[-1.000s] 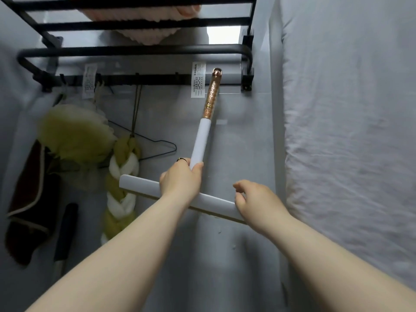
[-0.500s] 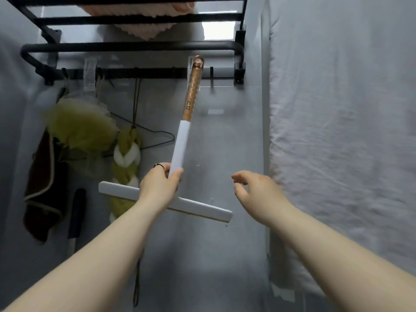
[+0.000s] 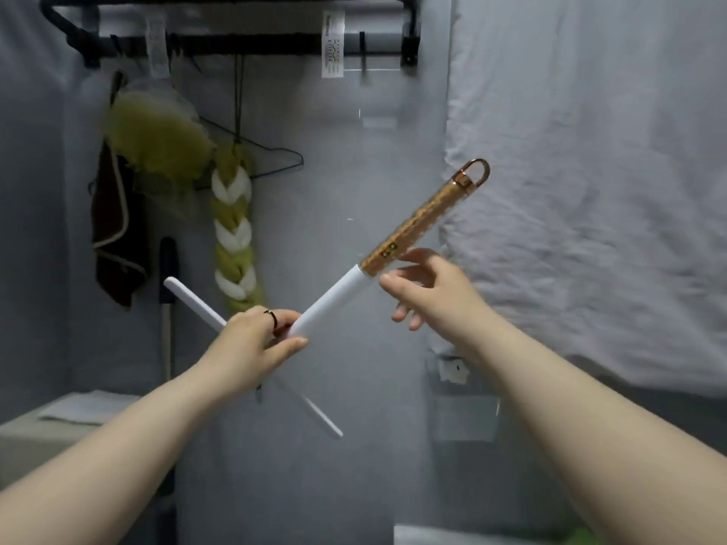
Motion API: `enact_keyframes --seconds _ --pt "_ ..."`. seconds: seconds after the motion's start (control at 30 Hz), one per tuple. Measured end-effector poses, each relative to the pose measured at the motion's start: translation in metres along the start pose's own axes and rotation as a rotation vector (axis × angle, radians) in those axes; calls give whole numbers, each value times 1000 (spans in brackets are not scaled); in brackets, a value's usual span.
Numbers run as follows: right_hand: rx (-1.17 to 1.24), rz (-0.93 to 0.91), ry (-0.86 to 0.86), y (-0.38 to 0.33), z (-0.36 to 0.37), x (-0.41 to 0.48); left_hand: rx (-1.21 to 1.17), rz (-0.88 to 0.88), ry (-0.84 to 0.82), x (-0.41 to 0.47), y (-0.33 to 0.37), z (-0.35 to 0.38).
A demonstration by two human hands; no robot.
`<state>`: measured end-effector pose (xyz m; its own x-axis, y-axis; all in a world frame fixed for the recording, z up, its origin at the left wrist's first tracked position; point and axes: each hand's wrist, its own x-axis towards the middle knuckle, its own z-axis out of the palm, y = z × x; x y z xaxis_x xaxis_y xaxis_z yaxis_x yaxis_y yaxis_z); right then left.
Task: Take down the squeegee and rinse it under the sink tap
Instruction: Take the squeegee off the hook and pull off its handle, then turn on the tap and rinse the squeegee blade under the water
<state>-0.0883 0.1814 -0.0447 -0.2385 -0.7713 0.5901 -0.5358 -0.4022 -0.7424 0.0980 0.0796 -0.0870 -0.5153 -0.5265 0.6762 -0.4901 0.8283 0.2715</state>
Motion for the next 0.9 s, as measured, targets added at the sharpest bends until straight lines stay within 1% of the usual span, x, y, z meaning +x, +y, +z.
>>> enact_keyframes --seconds 0.07,0.17,0.3,0.4,0.47,0.5,0.53,0.6,0.63,0.7,0.73,0.8,0.9 --pt "57 8 14 -2 -12 -25 -81 26 -109 -17 18 6" --pt "108 29 -63 -6 -31 -66 -174 25 -212 -40 49 20" --pt "159 78 -93 -10 -61 -120 -314 -17 -271 -74 97 45" --pt "99 126 -54 -6 -82 -164 -418 -86 -249 -98 133 69" --pt "76 148 5 3 -91 -191 -541 -197 -204 -111 148 83" --pt "59 171 37 7 -96 -206 -606 -275 -216 -117 157 90" --pt "25 191 57 11 -100 -219 -669 -378 -267 -123 165 96" --pt "-91 195 86 20 -109 -248 -812 -597 -487 -140 186 112" --pt "-157 171 98 24 -112 -261 -869 -666 -624 -149 197 121" --pt "-283 105 127 29 -118 -285 -987 -737 -857 -165 218 143" --pt "-333 76 141 31 -120 -295 -1071 -768 -922 -171 228 154" --pt "-427 48 146 36 -125 -310 -1227 -855 -953 -177 248 174" --pt "-510 79 112 48 -131 -330 -1347 -981 -851 -181 273 196"
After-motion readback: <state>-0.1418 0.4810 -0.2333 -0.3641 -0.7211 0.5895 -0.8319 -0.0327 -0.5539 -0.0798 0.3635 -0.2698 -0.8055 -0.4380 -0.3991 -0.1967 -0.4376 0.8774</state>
